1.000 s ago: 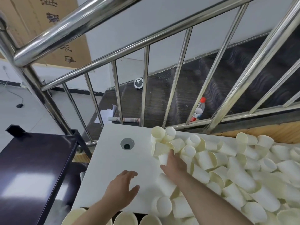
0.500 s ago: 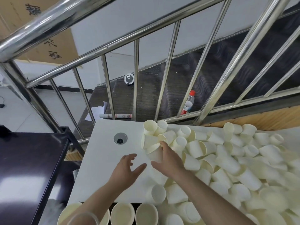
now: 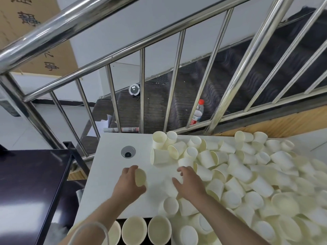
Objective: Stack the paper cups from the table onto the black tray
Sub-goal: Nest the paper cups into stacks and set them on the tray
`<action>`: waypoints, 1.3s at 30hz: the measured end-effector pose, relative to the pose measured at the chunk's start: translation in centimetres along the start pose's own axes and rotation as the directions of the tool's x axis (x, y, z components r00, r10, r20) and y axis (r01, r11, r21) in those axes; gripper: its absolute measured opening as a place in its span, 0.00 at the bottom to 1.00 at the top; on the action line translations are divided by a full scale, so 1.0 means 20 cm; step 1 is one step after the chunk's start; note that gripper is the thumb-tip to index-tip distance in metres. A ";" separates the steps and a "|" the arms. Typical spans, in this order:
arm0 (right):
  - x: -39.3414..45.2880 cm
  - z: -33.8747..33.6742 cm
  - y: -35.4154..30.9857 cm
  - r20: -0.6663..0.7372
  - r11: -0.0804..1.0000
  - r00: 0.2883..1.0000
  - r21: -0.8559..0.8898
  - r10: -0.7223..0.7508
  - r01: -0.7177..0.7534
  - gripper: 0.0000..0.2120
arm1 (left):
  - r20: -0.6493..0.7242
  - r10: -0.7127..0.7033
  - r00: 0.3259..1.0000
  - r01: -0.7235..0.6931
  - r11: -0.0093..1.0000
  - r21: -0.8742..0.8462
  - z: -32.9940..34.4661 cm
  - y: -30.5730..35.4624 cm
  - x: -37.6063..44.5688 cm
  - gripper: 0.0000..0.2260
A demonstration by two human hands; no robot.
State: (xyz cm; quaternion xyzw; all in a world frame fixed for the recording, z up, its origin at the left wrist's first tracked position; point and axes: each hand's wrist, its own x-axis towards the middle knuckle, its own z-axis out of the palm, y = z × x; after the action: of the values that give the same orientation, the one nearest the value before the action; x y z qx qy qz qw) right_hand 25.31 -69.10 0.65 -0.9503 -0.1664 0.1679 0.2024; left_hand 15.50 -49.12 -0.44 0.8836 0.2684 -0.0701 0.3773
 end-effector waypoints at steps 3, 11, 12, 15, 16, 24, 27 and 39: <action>0.02 0.01 0.06 0.083 0.982 0.984 -0.116 0.160 -0.150 0.24 | 0.020 -0.009 1.000 0.005 0.980 0.198 -0.01 -0.08 0.00 0.33; 0.08 0.10 0.06 0.165 0.947 0.942 0.082 0.293 -0.309 0.26 | 0.047 0.013 0.999 -0.028 0.944 0.329 0.02 -0.15 -0.01 0.32; 0.08 0.10 0.06 0.157 0.941 0.941 0.109 0.301 -0.319 0.24 | 0.048 0.020 0.999 -0.035 0.944 0.328 0.03 -0.15 0.00 0.32; 0.09 0.11 0.05 0.128 0.930 0.947 0.191 0.293 -0.314 0.21 | 0.045 0.037 0.998 -0.049 0.946 0.320 0.04 -0.14 0.00 0.32; 0.09 0.12 0.04 0.116 0.932 0.956 0.220 0.269 -0.289 0.20 | 0.045 0.038 0.998 -0.050 0.946 0.320 0.05 -0.14 0.00 0.31; 0.07 0.09 -0.07 0.099 0.961 0.978 -0.195 -0.182 0.198 0.19 | 0.063 0.050 0.997 -0.068 0.942 0.329 0.07 -0.16 0.01 0.32; 0.08 0.11 -0.07 0.160 0.929 0.959 -0.256 -0.233 0.268 0.15 | 0.073 0.064 0.995 -0.084 0.942 0.325 0.07 -0.16 0.01 0.33; 0.09 0.13 -0.06 0.148 0.954 0.983 -0.262 -0.106 0.143 0.34 | 0.017 0.105 0.994 -0.104 0.935 0.338 0.06 -0.13 -0.01 0.30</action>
State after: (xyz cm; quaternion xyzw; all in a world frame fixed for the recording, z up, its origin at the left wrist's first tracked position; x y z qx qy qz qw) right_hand 25.51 -66.42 -1.54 -0.9435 -0.2605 0.1929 0.0690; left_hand 13.93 -48.55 -2.87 0.9483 0.2052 -0.0943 0.2228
